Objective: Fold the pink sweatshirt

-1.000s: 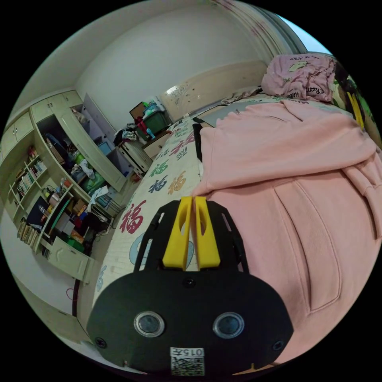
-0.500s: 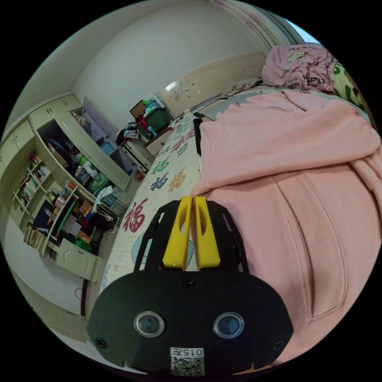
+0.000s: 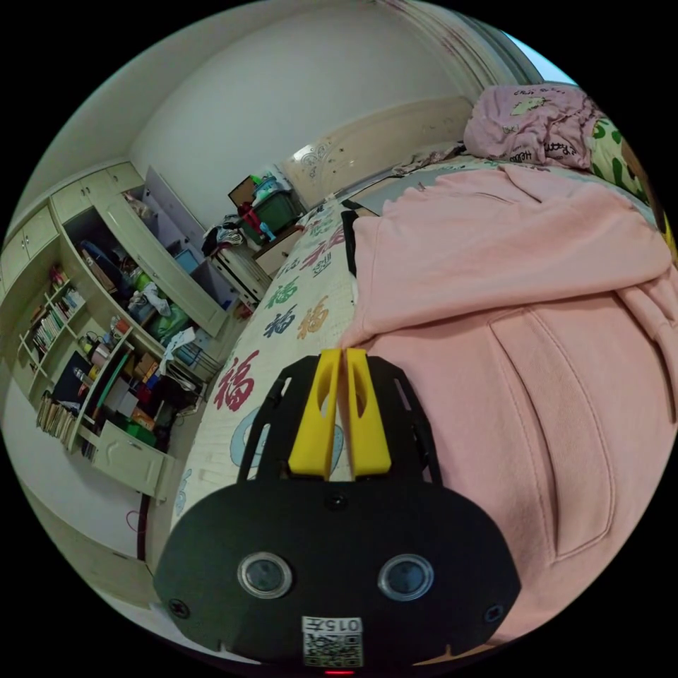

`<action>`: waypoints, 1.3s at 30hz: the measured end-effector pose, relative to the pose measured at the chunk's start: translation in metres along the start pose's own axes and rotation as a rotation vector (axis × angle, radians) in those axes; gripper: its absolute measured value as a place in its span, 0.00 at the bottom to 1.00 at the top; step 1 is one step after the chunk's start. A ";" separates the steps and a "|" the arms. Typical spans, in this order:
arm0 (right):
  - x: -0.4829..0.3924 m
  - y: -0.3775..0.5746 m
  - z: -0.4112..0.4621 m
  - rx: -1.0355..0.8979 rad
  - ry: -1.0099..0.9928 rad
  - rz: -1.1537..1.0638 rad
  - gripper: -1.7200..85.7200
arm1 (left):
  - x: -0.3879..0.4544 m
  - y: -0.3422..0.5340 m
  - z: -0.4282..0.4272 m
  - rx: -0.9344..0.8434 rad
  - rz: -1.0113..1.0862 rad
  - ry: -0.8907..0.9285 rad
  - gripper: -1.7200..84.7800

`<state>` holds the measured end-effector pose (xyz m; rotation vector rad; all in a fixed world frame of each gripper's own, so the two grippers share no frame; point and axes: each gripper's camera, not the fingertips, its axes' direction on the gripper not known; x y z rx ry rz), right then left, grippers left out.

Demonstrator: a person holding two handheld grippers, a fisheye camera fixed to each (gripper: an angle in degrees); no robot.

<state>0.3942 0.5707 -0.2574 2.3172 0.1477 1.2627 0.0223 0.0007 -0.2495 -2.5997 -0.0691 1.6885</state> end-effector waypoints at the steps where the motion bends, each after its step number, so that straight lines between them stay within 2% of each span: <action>1: -0.001 0.003 -0.005 0.017 -0.003 0.019 0.16 | 0.000 0.000 0.000 0.000 0.001 -0.001 0.03; 5: -0.009 0.007 -0.006 0.054 0.116 0.041 0.16 | -0.002 0.003 0.001 0.000 0.000 0.001 0.03; 12: -0.010 -0.002 0.004 -0.032 0.077 0.031 0.17 | -0.008 0.009 0.004 0.001 -0.004 0.007 0.03; 16: -0.015 0.001 -0.003 -0.066 0.152 0.039 0.06 | -0.010 0.013 0.008 -0.004 0.000 -0.003 0.03; 22: -0.048 0.013 -0.041 0.103 0.245 -0.160 0.02 | -0.021 0.021 0.014 -0.004 -0.009 0.003 0.03; 27: -0.030 0.018 -0.046 0.130 0.166 -0.228 0.02 | -0.032 0.031 0.022 -0.007 -0.016 0.002 0.03; 32: 0.013 0.032 -0.053 0.152 0.016 -0.200 0.06 | -0.043 0.040 0.031 -0.012 -0.012 -0.004 0.03; 35: 0.027 0.062 -0.082 0.200 0.001 -0.166 0.08 | -0.049 0.044 0.038 -0.027 0.013 -0.008 0.03; 37: 0.033 0.094 -0.109 0.273 0.018 -0.118 0.09 | -0.063 0.048 0.038 -0.028 0.023 0.059 0.03; 39: 0.043 0.138 -0.137 0.402 0.134 0.035 0.09 | -0.107 0.055 0.034 -0.021 -0.031 0.216 0.04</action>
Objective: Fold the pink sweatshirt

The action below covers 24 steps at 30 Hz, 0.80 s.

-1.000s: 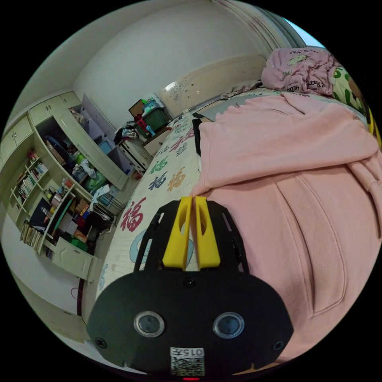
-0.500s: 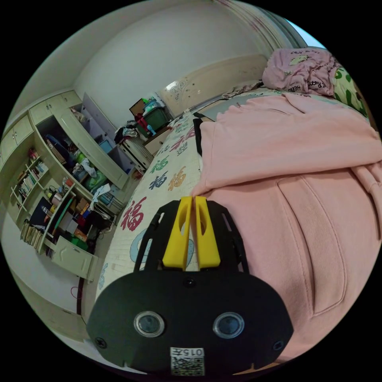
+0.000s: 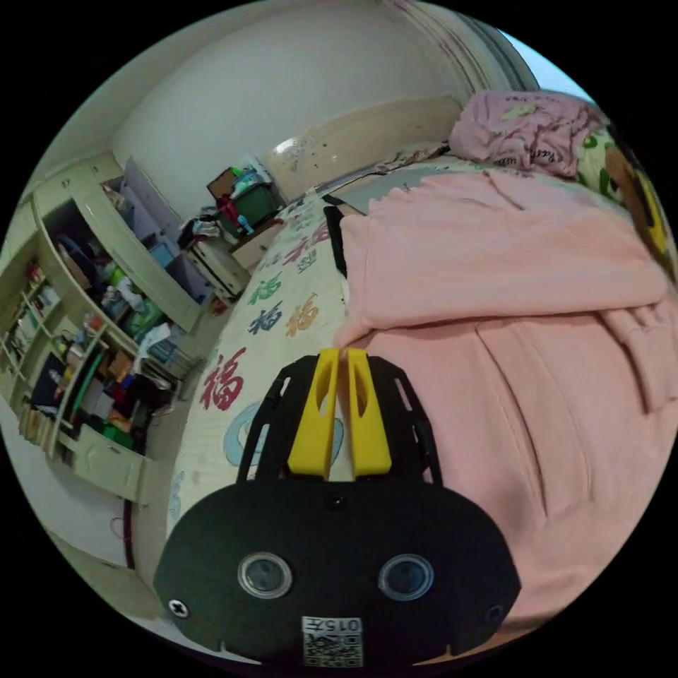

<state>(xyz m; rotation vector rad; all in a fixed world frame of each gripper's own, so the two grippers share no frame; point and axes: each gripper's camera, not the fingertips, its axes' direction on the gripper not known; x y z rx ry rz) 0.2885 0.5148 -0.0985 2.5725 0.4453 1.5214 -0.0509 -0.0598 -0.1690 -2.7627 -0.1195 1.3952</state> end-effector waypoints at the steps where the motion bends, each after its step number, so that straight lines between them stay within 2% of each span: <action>1: 0.014 0.024 -0.025 0.081 0.177 0.162 0.08 | -0.011 0.001 -0.006 0.016 -0.015 0.029 0.04; 2: 0.030 0.051 -0.045 0.132 0.417 0.377 0.06 | -0.034 0.002 -0.022 0.071 -0.051 0.062 0.05; 3: 0.040 0.065 -0.054 0.150 0.551 0.505 0.05 | -0.055 -0.001 -0.038 0.147 -0.095 0.070 0.05; 4: 0.060 0.094 -0.070 0.181 0.809 0.782 0.04 | -0.066 -0.004 -0.044 0.182 -0.120 0.068 0.06; 5: 0.082 0.121 -0.085 0.182 0.957 1.003 0.04 | -0.084 -0.017 -0.050 0.221 -0.178 0.058 0.07; 6: 0.095 0.135 -0.091 0.178 0.967 1.120 0.05 | -0.099 -0.036 -0.047 0.224 -0.225 0.058 0.09; 8: 0.142 0.187 -0.099 0.137 0.847 1.444 0.10 | -0.113 -0.070 -0.027 0.207 -0.275 0.093 0.13; 11: 0.171 0.221 -0.085 0.209 0.659 1.493 0.17 | -0.115 -0.128 0.035 0.137 -0.304 0.155 0.17; 15: 0.197 0.242 -0.068 0.140 0.638 1.570 0.18 | -0.098 -0.187 0.130 0.022 -0.311 0.140 0.18; 20: 0.221 0.249 -0.055 0.014 0.533 1.566 0.15 | -0.097 -0.205 0.217 -0.115 -0.362 0.170 0.18; 22: 0.225 0.251 -0.054 -0.043 0.552 1.599 0.13 | -0.097 -0.204 0.242 -0.193 -0.354 0.164 0.16; 24: 0.224 0.250 -0.056 -0.069 0.573 1.592 0.10 | -0.097 -0.201 0.257 -0.227 -0.314 0.242 0.09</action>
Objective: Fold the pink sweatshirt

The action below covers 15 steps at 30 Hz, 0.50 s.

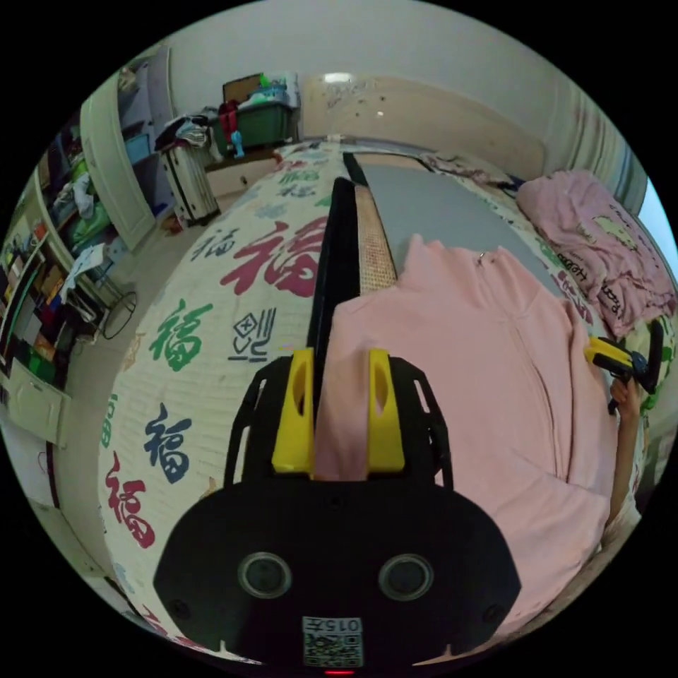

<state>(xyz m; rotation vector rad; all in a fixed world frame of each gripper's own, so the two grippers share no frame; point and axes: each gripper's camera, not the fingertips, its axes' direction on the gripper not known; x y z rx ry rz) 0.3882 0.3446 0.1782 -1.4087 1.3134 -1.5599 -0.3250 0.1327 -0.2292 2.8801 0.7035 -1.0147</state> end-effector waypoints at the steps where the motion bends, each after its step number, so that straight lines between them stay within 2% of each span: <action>1: 0.000 0.002 -0.004 0.011 0.005 -0.011 0.08 | -0.001 0.001 0.000 0.001 0.004 0.009 0.08; 4: 0.002 0.012 -0.022 0.066 -0.001 -0.053 0.06 | 0.004 0.015 -0.010 0.049 0.060 -0.036 0.04; 6: 0.005 0.022 -0.042 0.131 -0.029 -0.083 0.05 | 0.009 0.036 -0.034 0.147 0.094 -0.060 0.04; 9: 0.012 0.042 -0.091 0.242 -0.125 -0.132 0.04 | 0.011 0.077 -0.085 0.299 0.143 0.011 0.03; 13: -0.019 0.081 -0.163 0.298 -0.200 -0.363 0.03 | 0.027 0.158 -0.146 0.418 0.250 0.053 0.03; 15: -0.041 0.104 -0.196 0.300 -0.218 -0.516 0.03 | 0.037 0.235 -0.187 0.486 0.302 0.077 0.03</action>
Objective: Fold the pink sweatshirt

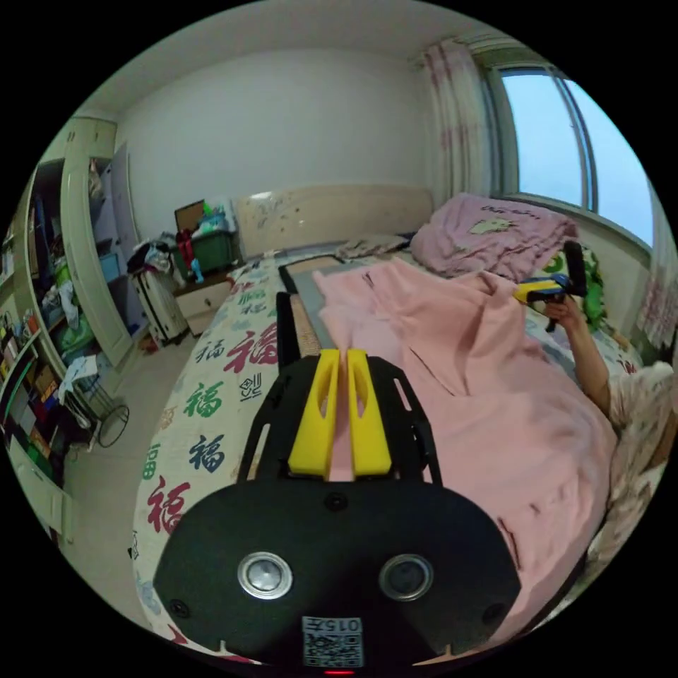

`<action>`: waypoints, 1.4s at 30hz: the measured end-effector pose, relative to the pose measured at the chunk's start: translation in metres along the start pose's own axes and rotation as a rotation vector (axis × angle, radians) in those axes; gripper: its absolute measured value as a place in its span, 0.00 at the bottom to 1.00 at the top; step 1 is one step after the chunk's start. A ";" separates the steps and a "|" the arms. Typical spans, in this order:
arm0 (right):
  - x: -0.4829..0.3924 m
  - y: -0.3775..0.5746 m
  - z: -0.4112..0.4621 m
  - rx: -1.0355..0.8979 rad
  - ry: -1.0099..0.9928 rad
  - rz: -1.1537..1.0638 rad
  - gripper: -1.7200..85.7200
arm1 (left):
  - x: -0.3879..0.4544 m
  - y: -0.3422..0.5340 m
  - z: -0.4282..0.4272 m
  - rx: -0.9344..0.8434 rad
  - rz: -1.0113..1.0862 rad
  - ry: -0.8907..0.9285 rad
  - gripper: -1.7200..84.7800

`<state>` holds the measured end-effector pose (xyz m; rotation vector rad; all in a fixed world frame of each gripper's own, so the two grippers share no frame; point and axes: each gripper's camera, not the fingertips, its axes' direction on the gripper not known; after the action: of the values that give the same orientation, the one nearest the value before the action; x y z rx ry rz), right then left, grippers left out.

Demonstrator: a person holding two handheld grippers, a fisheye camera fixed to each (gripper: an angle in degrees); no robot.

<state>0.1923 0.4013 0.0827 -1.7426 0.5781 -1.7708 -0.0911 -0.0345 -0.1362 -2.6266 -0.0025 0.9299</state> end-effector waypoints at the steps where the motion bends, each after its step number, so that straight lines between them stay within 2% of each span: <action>1: -0.022 0.000 -0.019 -0.006 -0.042 -0.088 0.03 | 0.008 0.013 -0.017 0.011 0.007 0.004 0.03; 5: -0.095 0.027 -0.061 -0.127 -0.174 -0.329 0.03 | 0.067 0.122 -0.111 -0.036 0.033 0.014 0.03; 8: -0.122 0.072 -0.061 -0.249 -0.262 -0.269 0.03 | 0.110 0.200 -0.138 -0.145 0.011 -0.038 0.03; 12: -0.133 0.141 -0.053 -0.260 -0.266 -0.227 0.03 | 0.149 0.272 -0.152 -0.198 -0.076 -0.140 0.03; 17: -0.090 0.171 -0.052 -0.252 -0.395 -0.201 0.03 | 0.161 0.300 -0.168 -0.156 -0.211 -0.166 0.03; 21: -0.099 0.186 -0.069 -0.237 -0.319 -0.328 0.03 | 0.182 0.293 -0.174 -0.200 -0.202 -0.230 0.02; 27: -0.077 0.202 -0.071 -0.300 -0.298 -0.314 0.06 | 0.192 0.298 -0.174 -0.284 -0.239 -0.238 0.02; 30: -0.045 0.205 -0.084 -0.254 -0.270 -0.181 0.08 | 0.180 0.305 -0.207 -0.227 -0.334 -0.282 0.03; 32: -0.006 0.205 -0.105 -0.079 -0.238 0.012 0.09 | 0.165 0.306 -0.236 -0.117 -0.432 -0.290 0.04; 34: 0.027 0.207 -0.108 -0.020 -0.293 0.168 0.11 | 0.150 0.296 -0.251 -0.054 -0.497 -0.271 0.07; 36: 0.054 0.211 -0.093 -0.097 -0.281 0.312 0.14 | 0.134 0.269 -0.240 -0.045 -0.516 -0.217 0.10; 38: 0.075 0.216 -0.069 -0.213 -0.170 0.432 0.17 | 0.119 0.248 -0.214 -0.069 -0.513 -0.158 0.12; 42: 0.085 0.214 -0.050 -0.183 -0.307 0.429 0.18 | 0.084 0.211 -0.132 -0.186 -0.565 -0.006 0.16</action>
<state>0.1669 0.1824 -0.0002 -1.7991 0.9198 -1.1625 0.0311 -0.2658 -0.1618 -2.5556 -0.8211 0.7572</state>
